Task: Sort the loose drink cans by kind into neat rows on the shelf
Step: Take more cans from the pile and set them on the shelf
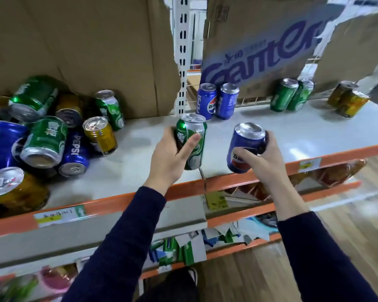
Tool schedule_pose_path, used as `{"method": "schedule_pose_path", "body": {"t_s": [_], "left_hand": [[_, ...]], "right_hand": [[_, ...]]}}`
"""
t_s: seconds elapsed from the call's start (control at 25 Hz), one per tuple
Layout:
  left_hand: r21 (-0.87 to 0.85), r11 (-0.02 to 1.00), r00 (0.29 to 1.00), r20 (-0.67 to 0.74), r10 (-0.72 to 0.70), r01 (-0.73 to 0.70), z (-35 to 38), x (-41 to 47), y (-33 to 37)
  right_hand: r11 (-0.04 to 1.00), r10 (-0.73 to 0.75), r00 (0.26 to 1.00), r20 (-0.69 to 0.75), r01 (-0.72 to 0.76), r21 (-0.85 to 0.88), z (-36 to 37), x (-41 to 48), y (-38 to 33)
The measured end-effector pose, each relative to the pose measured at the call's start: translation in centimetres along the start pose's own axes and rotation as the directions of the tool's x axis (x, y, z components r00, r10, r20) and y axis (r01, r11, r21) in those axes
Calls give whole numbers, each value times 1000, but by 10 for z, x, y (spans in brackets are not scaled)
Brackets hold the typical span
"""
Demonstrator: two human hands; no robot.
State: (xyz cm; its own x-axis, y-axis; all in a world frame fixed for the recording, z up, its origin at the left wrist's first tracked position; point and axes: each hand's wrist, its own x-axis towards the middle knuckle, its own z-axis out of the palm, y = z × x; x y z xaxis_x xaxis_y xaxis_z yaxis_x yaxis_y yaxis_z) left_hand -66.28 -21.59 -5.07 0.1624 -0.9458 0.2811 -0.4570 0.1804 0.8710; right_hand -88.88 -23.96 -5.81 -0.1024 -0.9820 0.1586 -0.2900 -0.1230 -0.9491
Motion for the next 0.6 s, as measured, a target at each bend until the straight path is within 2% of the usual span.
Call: {"method": "schedule_pose_path", "body": {"t_s": [0.32,0.6], "left_hand": [[-13,997,993,-92,-74,73,33,54,-23],[-7,994,986,-124,-109,109,46,86,-21]], "right_hand": [[984,-106,989,99,119,-135,24,112,24],[975,-96,982,161,125,-184,51,173,28]]}}
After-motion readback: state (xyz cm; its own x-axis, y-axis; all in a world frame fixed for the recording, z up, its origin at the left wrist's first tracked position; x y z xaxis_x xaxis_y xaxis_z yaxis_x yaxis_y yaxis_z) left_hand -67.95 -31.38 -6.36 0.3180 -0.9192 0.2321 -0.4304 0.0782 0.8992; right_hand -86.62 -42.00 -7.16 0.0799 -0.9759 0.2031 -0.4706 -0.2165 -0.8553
